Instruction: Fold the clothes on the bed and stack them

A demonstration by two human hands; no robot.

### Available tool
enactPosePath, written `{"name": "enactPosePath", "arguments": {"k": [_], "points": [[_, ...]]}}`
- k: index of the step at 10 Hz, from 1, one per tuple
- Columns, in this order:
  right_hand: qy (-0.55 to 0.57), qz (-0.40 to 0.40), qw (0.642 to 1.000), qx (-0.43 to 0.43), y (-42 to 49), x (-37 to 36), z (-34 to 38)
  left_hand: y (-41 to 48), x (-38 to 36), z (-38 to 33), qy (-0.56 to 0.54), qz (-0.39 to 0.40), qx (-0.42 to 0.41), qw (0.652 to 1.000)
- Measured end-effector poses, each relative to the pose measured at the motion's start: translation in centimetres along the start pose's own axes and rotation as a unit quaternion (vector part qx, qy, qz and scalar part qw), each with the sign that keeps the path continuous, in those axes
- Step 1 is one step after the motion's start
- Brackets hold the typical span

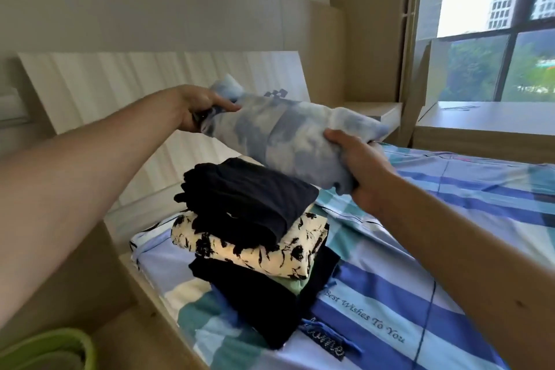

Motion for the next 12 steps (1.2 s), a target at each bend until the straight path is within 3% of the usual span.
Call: {"name": "enactPosePath", "arguments": {"k": [2, 4, 5, 6, 7, 8, 9, 10, 11, 12], "points": [[-0.041, -0.009, 0.998, -0.041, 2.3, -3.8, -6.8, 2.8, 3.4, 7.6, -0.009, 0.003, 0.074, 0.997], [-0.137, -0.029, 0.986, -0.087, 2.6, -2.0, -8.3, 4.1, 3.4, 12.2, -0.008, -0.035, 0.128, 0.991], [-0.165, -0.054, 0.981, -0.088, 2.4, -1.1, -7.0, 3.0, 3.4, 11.4, 0.131, -0.119, 0.121, 0.977], [-0.221, -0.071, 0.969, -0.086, 2.5, -1.2, -5.3, 2.8, 4.2, 10.1, 0.244, -0.215, 0.042, 0.945], [-0.324, -0.112, 0.939, -0.006, 3.5, -0.9, -4.7, 2.9, 4.2, 8.4, 0.286, -0.277, -0.117, 0.910], [-0.428, -0.102, 0.883, 0.164, 2.7, -2.3, -4.4, 1.9, 1.3, 6.3, 0.279, -0.173, -0.268, 0.906], [-0.471, -0.003, 0.836, 0.282, 1.5, -4.6, -5.0, 1.4, -2.6, 6.1, 0.287, -0.049, -0.301, 0.908], [-0.579, 0.070, 0.775, 0.243, 1.4, -5.4, -7.0, 2.2, -4.2, 8.2, 0.351, -0.009, -0.254, 0.901], [-0.585, 0.088, 0.782, 0.196, 1.2, -4.5, -8.4, 2.1, -4.5, 9.1, 0.370, -0.019, -0.236, 0.899], [-0.559, 0.067, 0.801, 0.204, 0.6, -3.8, -8.0, 2.0, -4.5, 8.5, 0.366, -0.058, -0.237, 0.898]]}}
Point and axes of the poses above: each hand's wrist, its own y-axis towards the middle knuckle, its own x-axis out of the back of the hand, z = x × y, the point moved 1 cm from there along y, towards the middle knuckle, and after that the axes turned 4 degrees about y, right-handed, at the moved point
